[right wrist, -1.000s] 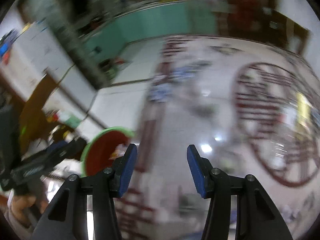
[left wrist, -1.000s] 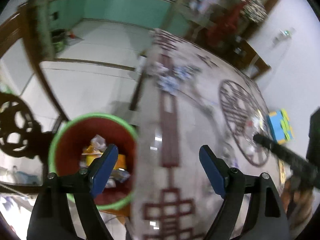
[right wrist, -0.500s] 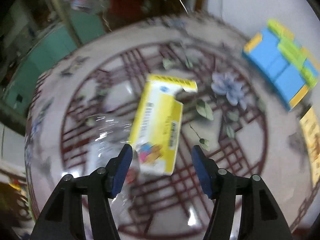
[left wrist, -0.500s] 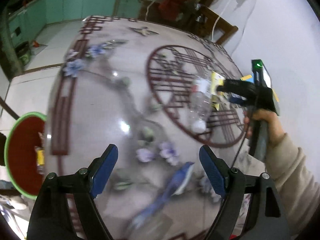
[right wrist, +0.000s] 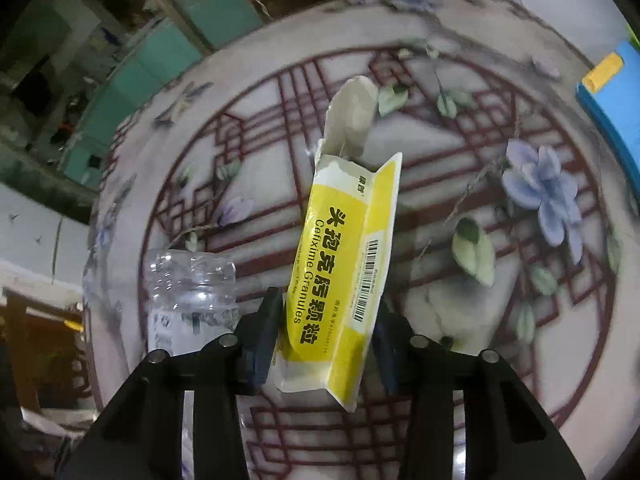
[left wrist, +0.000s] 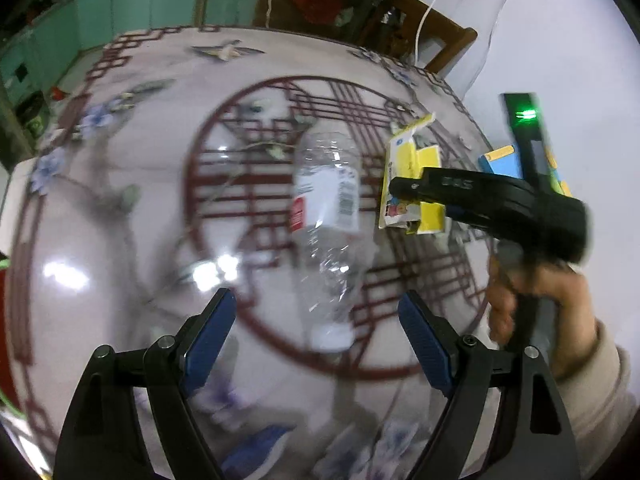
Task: Collect trash
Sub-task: 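Grasp the clear plastic bottle with the left gripper while the right grasps the yellow medicine box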
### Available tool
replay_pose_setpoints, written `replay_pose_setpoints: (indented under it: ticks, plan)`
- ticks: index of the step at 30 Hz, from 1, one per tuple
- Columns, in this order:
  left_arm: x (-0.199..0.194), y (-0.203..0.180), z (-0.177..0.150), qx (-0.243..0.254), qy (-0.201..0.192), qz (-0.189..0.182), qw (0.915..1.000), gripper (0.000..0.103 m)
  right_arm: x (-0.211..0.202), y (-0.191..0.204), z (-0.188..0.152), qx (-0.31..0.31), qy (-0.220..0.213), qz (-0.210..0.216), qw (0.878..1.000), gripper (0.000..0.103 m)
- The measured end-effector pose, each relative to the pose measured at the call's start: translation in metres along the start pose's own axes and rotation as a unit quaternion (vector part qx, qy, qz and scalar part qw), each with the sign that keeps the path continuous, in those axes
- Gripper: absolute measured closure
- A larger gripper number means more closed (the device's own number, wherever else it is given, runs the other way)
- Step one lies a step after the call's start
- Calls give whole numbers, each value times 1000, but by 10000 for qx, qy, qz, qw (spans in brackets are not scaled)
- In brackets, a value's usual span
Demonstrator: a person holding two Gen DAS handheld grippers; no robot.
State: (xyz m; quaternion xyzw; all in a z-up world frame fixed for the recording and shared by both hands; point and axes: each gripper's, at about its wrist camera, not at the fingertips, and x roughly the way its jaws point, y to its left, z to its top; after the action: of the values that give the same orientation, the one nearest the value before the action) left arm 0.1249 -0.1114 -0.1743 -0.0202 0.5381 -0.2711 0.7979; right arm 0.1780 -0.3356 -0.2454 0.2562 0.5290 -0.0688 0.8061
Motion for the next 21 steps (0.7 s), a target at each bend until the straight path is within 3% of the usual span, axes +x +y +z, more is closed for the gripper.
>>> replay_pose_setpoints:
  ticks: [8,9,10,11,15,21]
  plan:
    - [65,-9,20,-343,234,299,9987,20,-48,-10,-11,-276,-306,196,9990,63]
    - [69,-8,21,-399,254,268,9985,25,-53,-11,-14,-296,-327,211,9988,63]
    - [74,-6,22,-477,272,212,9983,49,-55,-12,-17,-298,-342,220,9987,63]
    - [76,-4,24,-525,301,186,9980,48,-59,-13,-20,-286,-369,217,9987,63]
    - [70,2,24,-597,269,110,9978,49,-69,-14,-28,-342,-435,208,9983,63]
    - [24,9,23,-536,-184,227,9981,49,-86,2,-38,-500,-565,313,9967,63]
